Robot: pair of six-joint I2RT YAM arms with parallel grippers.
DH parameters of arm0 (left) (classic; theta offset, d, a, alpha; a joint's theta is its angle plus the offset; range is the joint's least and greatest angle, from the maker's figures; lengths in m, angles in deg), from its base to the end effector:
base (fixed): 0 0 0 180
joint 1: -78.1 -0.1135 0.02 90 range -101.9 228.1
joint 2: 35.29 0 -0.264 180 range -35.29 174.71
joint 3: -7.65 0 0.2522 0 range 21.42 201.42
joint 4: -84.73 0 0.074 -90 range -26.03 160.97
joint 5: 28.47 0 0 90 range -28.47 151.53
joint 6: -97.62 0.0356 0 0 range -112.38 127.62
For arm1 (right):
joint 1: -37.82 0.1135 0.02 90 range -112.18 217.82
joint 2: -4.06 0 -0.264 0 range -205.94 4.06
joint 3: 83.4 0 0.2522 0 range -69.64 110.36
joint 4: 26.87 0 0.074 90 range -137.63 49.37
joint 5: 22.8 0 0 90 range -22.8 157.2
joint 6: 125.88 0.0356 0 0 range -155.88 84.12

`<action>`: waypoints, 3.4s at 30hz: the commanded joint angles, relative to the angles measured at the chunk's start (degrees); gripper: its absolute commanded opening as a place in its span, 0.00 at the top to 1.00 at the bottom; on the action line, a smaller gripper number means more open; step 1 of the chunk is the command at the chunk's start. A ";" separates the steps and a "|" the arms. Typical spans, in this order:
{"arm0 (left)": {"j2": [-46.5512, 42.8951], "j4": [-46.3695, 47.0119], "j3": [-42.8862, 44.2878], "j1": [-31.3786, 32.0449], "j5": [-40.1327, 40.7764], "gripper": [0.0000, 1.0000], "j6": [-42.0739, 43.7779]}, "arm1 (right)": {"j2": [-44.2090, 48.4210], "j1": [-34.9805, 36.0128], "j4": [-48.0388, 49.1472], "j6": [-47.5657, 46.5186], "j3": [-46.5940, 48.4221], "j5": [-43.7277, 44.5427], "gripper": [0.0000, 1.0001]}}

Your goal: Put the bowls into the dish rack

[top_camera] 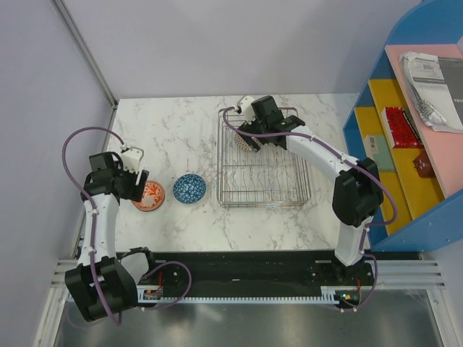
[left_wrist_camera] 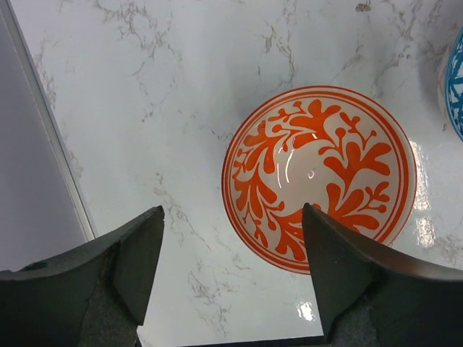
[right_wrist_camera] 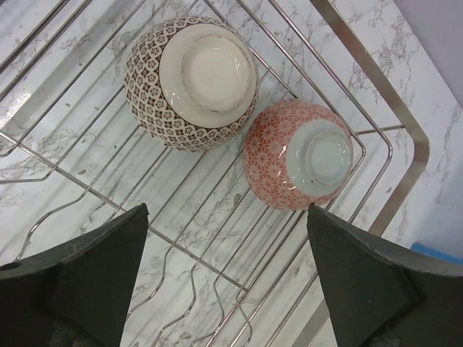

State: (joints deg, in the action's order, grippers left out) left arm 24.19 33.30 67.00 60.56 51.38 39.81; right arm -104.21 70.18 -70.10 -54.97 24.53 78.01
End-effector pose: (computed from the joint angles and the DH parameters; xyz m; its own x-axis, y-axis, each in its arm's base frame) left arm 0.1982 0.0561 0.2549 -0.7344 0.3178 -0.5997 0.2352 0.9480 0.2144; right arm 0.3701 0.2266 0.2876 -0.4158 -0.6438 -0.6424 -0.5788 0.7322 -0.3591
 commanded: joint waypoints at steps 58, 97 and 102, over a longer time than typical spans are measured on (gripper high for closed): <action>12.41 0.85 12.60 6.90 0.84 0.98 -6.34 | 5.96 -0.45 1.96 -0.60 -2.50 -0.53 0.02; 0.81 2.16 14.36 7.17 -9.18 0.98 -11.97 | -24.71 -0.28 4.51 -1.12 23.34 15.47 0.02; 0.72 2.69 13.39 7.17 -9.18 0.98 -11.88 | -26.29 1.30 4.95 -0.86 24.74 15.83 0.02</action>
State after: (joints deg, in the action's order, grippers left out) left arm 26.64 31.34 80.59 67.62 44.43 29.67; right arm -129.06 69.50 -67.08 -55.96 46.30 93.09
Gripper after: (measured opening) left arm 0.087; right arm 0.982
